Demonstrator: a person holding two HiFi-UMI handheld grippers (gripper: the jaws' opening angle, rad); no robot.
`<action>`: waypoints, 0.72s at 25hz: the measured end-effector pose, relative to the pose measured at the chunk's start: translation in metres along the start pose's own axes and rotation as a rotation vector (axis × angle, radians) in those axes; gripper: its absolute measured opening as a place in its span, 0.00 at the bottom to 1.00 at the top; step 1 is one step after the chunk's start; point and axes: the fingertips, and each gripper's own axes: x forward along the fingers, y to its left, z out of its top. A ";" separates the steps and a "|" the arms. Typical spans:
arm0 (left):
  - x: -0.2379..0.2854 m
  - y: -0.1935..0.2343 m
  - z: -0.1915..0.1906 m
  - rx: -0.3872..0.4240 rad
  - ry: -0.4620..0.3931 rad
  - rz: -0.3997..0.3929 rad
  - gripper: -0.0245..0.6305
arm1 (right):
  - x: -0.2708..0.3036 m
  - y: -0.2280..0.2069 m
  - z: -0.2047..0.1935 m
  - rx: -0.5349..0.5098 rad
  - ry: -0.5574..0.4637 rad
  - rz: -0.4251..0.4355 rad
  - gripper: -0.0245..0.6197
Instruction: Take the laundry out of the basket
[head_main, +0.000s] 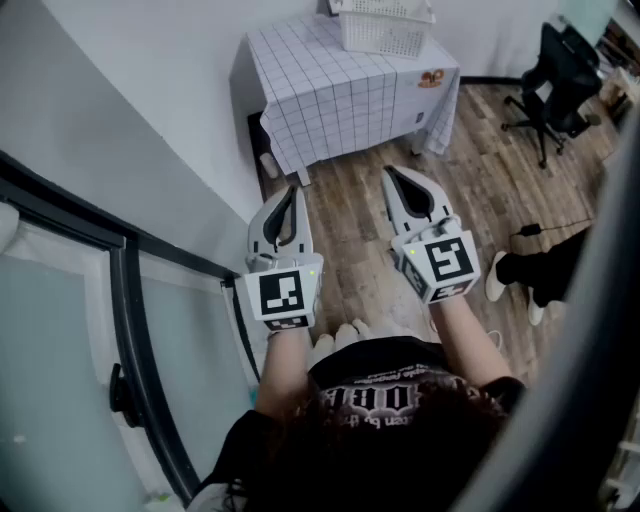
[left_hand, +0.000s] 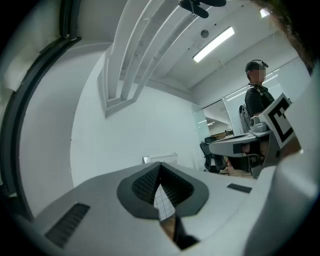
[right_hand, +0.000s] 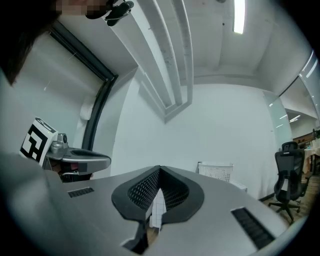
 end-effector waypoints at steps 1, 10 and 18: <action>0.000 0.000 0.000 0.001 0.002 -0.002 0.04 | 0.000 -0.002 -0.002 -0.006 -0.010 0.000 0.08; 0.005 -0.003 -0.001 0.002 0.006 -0.023 0.04 | 0.001 -0.012 -0.006 0.013 -0.035 -0.020 0.08; 0.018 -0.006 -0.004 -0.005 0.014 -0.052 0.04 | 0.002 -0.028 -0.005 0.037 -0.033 -0.058 0.08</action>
